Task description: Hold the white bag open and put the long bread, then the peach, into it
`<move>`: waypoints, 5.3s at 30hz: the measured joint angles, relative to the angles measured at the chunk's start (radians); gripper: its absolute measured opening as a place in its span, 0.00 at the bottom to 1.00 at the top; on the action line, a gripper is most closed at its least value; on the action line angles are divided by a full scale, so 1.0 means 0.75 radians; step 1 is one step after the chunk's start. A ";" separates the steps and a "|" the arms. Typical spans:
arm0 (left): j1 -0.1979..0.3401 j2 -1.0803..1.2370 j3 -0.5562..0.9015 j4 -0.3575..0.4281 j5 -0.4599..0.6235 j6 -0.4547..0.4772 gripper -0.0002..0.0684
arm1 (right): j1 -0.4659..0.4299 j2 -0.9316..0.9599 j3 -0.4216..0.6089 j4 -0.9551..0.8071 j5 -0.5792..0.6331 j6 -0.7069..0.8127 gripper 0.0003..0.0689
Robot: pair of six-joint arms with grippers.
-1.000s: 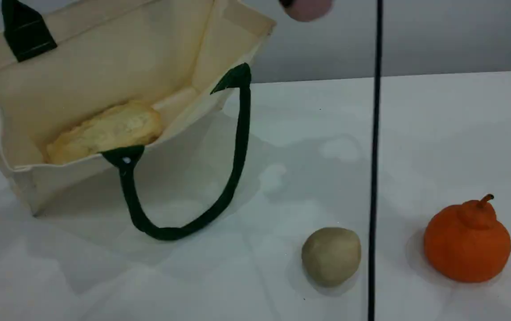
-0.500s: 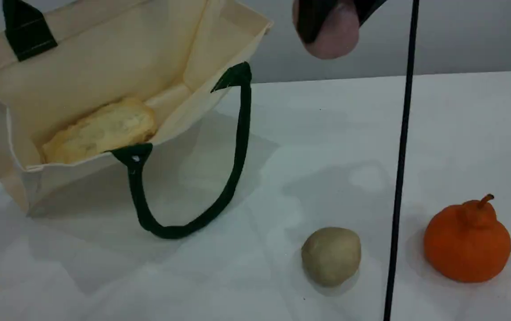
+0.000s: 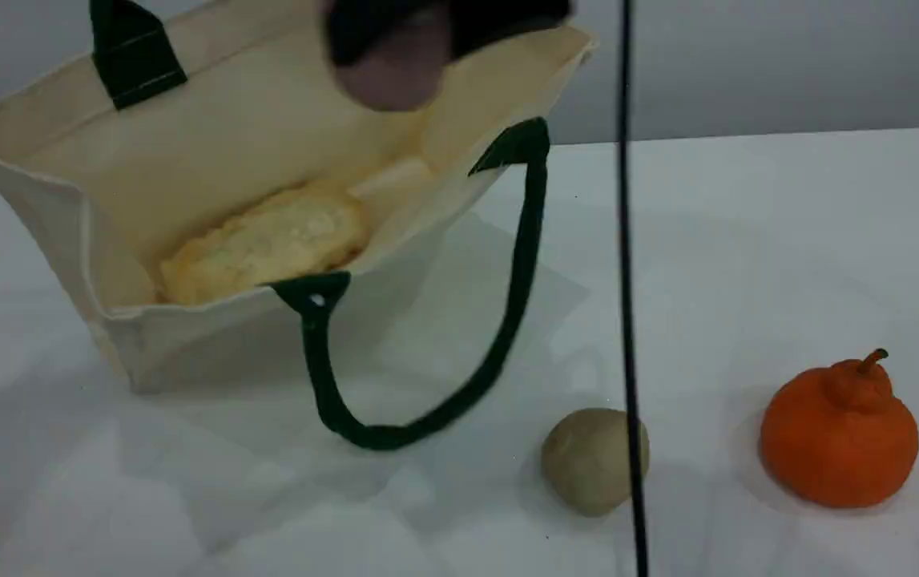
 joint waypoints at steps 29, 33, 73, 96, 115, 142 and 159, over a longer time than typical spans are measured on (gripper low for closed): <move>-0.010 -0.001 0.000 -0.071 -0.001 -0.027 0.12 | 0.102 0.506 -0.168 0.071 -0.540 -0.083 0.49; -0.010 -0.001 0.000 -0.071 0.000 -0.027 0.12 | 0.102 0.519 -0.247 0.065 -0.460 -0.084 0.61; -0.010 0.000 0.000 -0.003 0.000 -0.026 0.12 | -0.403 -0.058 -0.260 -0.861 0.264 0.310 0.85; -0.010 -0.001 0.000 -0.154 -0.003 -0.034 0.73 | -0.508 -0.131 -0.261 -0.958 0.279 0.366 0.85; -0.010 -0.245 0.001 0.423 0.005 -0.396 0.74 | -0.510 -0.580 -0.261 -0.990 0.510 0.422 0.85; -0.010 -0.640 0.538 0.506 -0.003 -0.458 0.74 | -0.508 -1.229 -0.258 -0.981 0.868 0.458 0.85; -0.010 -0.240 0.819 0.297 -0.318 -0.368 0.74 | -0.508 -1.252 -0.258 -0.956 0.871 0.458 0.85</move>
